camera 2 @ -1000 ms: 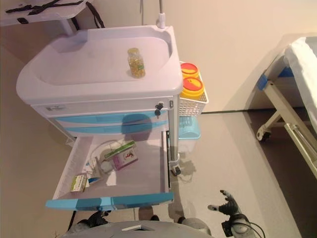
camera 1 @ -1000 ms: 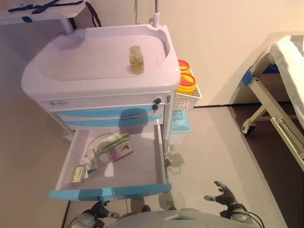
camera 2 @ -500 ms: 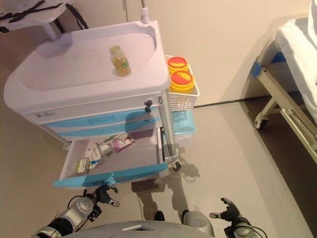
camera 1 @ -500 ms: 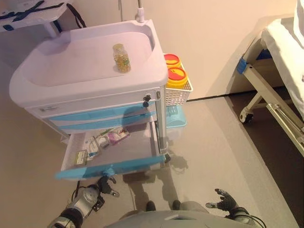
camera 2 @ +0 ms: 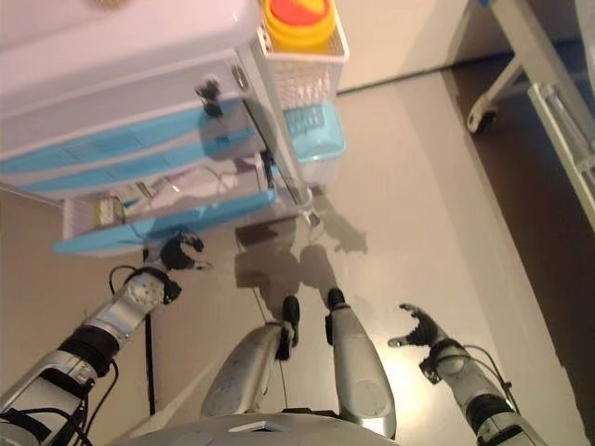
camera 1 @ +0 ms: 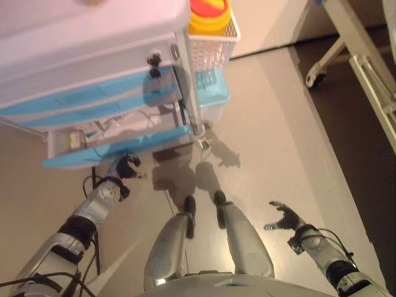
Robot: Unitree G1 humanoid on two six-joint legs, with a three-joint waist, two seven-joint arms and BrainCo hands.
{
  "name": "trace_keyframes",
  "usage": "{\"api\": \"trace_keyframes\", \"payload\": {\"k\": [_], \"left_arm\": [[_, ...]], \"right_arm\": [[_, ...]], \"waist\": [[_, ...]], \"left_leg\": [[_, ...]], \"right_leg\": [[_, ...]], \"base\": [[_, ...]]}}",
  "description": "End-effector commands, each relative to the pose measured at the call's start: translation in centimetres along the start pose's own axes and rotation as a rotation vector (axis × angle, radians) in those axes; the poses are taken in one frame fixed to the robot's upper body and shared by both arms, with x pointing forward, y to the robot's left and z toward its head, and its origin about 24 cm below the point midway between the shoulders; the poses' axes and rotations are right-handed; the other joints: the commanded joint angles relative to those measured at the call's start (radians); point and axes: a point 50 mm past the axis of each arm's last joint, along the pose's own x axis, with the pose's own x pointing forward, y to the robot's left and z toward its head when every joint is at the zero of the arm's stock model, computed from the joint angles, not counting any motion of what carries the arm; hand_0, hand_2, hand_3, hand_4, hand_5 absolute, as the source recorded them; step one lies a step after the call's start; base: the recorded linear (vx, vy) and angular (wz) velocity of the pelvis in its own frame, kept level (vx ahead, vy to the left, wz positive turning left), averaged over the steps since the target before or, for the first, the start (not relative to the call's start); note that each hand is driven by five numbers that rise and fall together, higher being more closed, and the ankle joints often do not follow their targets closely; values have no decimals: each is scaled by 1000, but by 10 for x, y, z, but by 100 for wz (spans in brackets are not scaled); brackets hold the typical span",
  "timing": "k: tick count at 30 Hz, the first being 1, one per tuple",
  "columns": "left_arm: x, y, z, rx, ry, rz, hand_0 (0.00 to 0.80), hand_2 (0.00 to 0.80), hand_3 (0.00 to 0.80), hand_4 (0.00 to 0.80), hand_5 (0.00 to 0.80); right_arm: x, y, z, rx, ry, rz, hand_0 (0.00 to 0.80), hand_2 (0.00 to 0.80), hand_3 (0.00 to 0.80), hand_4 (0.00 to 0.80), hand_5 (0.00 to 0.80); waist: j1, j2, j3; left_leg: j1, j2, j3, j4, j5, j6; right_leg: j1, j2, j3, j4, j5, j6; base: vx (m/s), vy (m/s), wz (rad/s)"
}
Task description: Open the drawer and pick up the medicine
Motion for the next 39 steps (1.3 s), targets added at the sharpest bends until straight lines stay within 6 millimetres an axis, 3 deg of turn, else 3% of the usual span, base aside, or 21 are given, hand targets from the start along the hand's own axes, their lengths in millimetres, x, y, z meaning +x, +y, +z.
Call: {"api": "trace_keyframes", "payload": {"k": [1,7,12,17,22,31,39], "left_arm": [[6,40,12,-30,-30,158,0,0,0,0,0],[22,79,28,-29,-18,277,0,0,0,0,0],[33,134,47,-114,-20,480,0,0,0,0,0],[33,182,67,-112,-26,677,0,0,0,0,0],[28,214,81,-147,-35,832,0,0,0,0,0],[22,228,80,-364,-31,974,0,0,0,0,0],[34,199,63,-497,-5,830,0,0,0,0,0]], "right_arm": [[-5,1,-5,30,9,-1,0,0,0,0,0],[1,-6,8,13,-23,-5,0,0,0,0,0],[3,-4,10,-9,-21,6,0,0,0,0,0],[3,6,7,-12,-9,17,0,0,0,0,0],[2,14,4,-17,-8,32,0,0,0,0,0],[4,21,5,-11,-6,36,0,0,0,0,0],[8,24,16,8,-37,41,0,0,0,0,0]], "waist": [[-20,-7,-41],[-35,-7,-20],[-52,-12,-11],[-69,-21,-6],[-82,-26,-8],[-89,-19,-7],[-85,-14,-11]], "left_leg": [[-89,-41,2,52,-12,65],[-229,-40,5,159,-25,69],[-303,-37,4,227,-38,77],[-336,-36,2,259,-47,80],[-341,-36,2,272,-58,81],[-339,-44,5,291,-79,83],[-312,-51,4,240,-64,81]], "right_leg": [[-67,12,-37,-5,57,53],[-190,41,-24,88,52,46],[-253,61,-7,138,48,44],[-277,71,5,154,49,41],[-280,79,18,158,46,37],[-274,86,30,161,32,32],[-252,97,42,123,39,35]], "base": [[-74,47,-22],[-46,56,-9],[-6,27,-14],[7,5,-6],[12,13,-11],[8,11,-4],[0,0,0]]}}
